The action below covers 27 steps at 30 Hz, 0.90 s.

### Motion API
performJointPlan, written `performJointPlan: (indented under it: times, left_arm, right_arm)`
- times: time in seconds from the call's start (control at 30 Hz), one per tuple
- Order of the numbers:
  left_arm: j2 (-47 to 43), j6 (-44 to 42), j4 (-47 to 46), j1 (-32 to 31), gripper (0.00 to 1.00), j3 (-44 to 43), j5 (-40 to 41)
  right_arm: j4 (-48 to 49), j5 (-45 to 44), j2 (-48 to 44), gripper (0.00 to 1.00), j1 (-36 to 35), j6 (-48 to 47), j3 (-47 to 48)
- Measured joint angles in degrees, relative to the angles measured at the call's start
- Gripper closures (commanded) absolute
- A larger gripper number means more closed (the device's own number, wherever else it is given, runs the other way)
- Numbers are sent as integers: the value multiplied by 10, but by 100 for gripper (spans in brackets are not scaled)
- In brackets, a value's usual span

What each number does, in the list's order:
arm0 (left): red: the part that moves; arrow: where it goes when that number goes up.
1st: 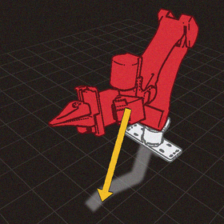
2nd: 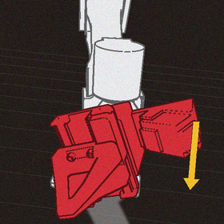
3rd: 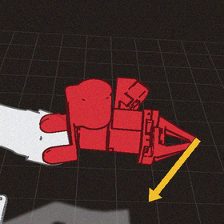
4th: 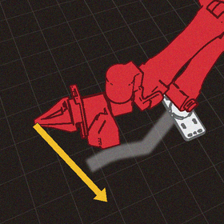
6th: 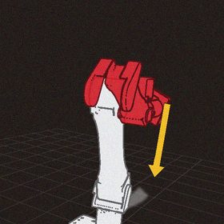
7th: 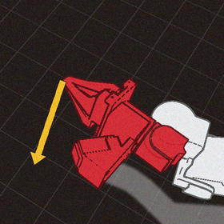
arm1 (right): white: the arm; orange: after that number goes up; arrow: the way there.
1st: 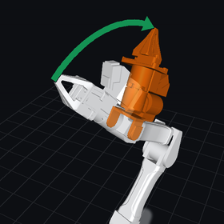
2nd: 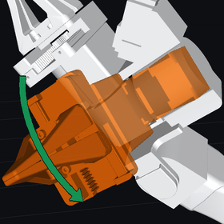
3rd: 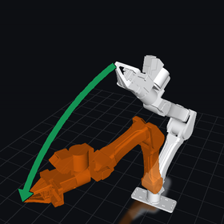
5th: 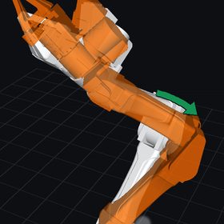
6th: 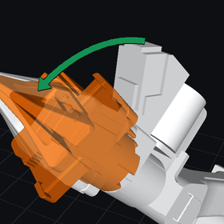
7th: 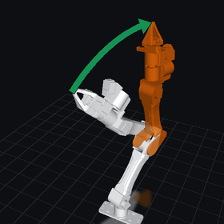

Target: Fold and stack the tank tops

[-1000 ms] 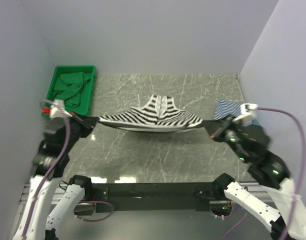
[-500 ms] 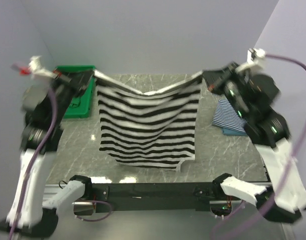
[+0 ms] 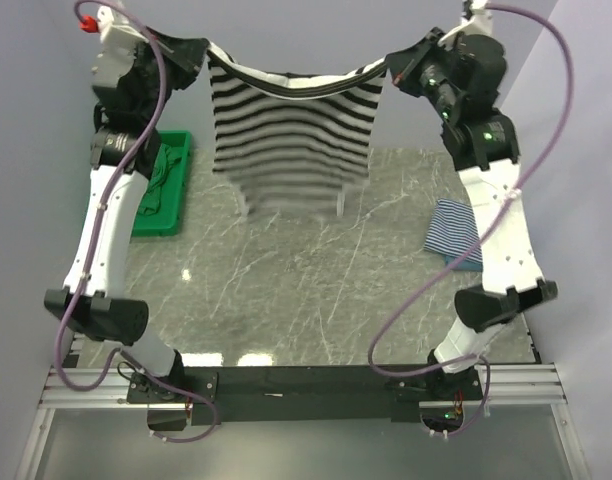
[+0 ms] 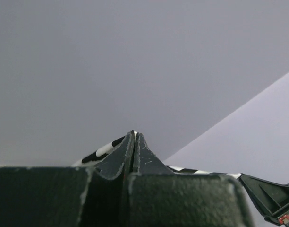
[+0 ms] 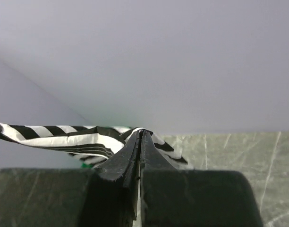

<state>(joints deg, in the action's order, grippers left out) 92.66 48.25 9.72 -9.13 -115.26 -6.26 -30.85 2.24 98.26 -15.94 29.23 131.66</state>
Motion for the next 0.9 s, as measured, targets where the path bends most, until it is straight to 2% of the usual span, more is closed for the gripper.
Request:
performJointPlan:
  times: [0.1,0.2,0.37,0.47,0.63,0.73,0.8,0.83,0.9]
  left_arm:
    - [-55,-11,-26,3,99,46,-2]
    - [-149,-13,-55,4,99,168,-4]
    - [-292,23,-106,4,100,457,-5]
    - [-331,57,-99,3,99,631,-7]
    - [-402,105,-10,-21,99,902,-8]
    - [-490,127,50,-31,98,984,-19]
    - [-538,138,73,-32,95,1006,-26]
    - [-559,141,85,-33,87,1011,-30]
    - [-585,146,99,-37,87,1011,-36]
  right_arm:
    - [24,4,-57,100,0,-2,-51]
    - [52,5,-148,100,0,-1,-184]
    - [107,17,-273,100,0,31,-488]
    - [129,19,-309,100,0,55,-704]
    - [82,24,-341,100,0,89,-972]
    - [56,33,-394,100,0,105,-1036]
    - [56,37,-414,100,0,112,-1045]
    - [56,38,-421,100,0,115,-1047]
    - [55,41,-439,100,0,119,-1050]
